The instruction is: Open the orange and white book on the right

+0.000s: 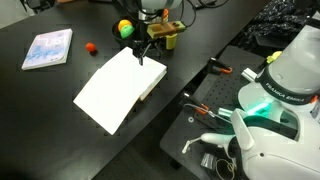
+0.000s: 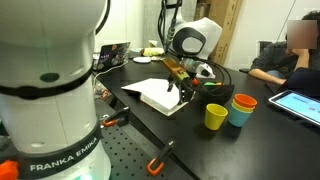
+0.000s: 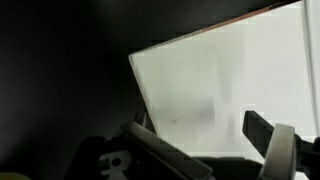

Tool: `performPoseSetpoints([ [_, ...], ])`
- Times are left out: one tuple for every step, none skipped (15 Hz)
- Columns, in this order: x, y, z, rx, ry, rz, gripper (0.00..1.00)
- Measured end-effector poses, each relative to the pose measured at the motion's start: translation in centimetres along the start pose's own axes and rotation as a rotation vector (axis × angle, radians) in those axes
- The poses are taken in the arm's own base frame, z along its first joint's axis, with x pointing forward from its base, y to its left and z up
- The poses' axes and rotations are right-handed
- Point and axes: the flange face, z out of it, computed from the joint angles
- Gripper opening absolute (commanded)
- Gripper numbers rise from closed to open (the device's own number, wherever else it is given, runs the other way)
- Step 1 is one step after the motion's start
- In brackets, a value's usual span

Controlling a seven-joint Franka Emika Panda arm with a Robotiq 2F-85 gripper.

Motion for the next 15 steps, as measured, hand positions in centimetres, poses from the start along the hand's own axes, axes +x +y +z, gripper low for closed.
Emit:
performPoseSetpoints([
  [0.1, 0.2, 0.3, 0.002, -0.005, 0.001, 1.00],
  [0.1, 0.3, 0.5, 0.006, -0.009, 0.004, 1.00],
  [0.1, 0.3, 0.7, 0.011, -0.014, 0.008, 1.00],
  [0.0, 0.1, 1.0, 0.020, -0.017, 0.010, 1.00],
  [-0.1, -0.2, 1.1, 0.029, -0.020, 0.010, 1.00],
  [-0.2, -0.3, 1.3, 0.035, -0.022, 0.010, 1.00],
  [-0.2, -0.3, 1.3, 0.041, -0.023, 0.009, 1.00],
  [-0.3, -0.3, 1.4, 0.046, -0.023, 0.008, 1.00],
  [-0.3, -0.3, 1.4, 0.050, -0.023, 0.006, 1.00],
  [-0.3, -0.4, 1.4, 0.052, -0.023, 0.005, 1.00],
  [-0.3, -0.5, 1.4, 0.054, -0.023, 0.004, 1.00],
  [-0.3, -0.6, 1.4, 0.056, -0.022, 0.002, 1.00],
  [-0.3, -0.8, 1.3, 0.057, -0.021, -0.001, 1.00],
  [-0.4, -1.0, 1.3, 0.059, -0.020, -0.006, 1.00],
  [-0.4, -1.3, 1.2, 0.060, -0.018, -0.012, 1.00],
])
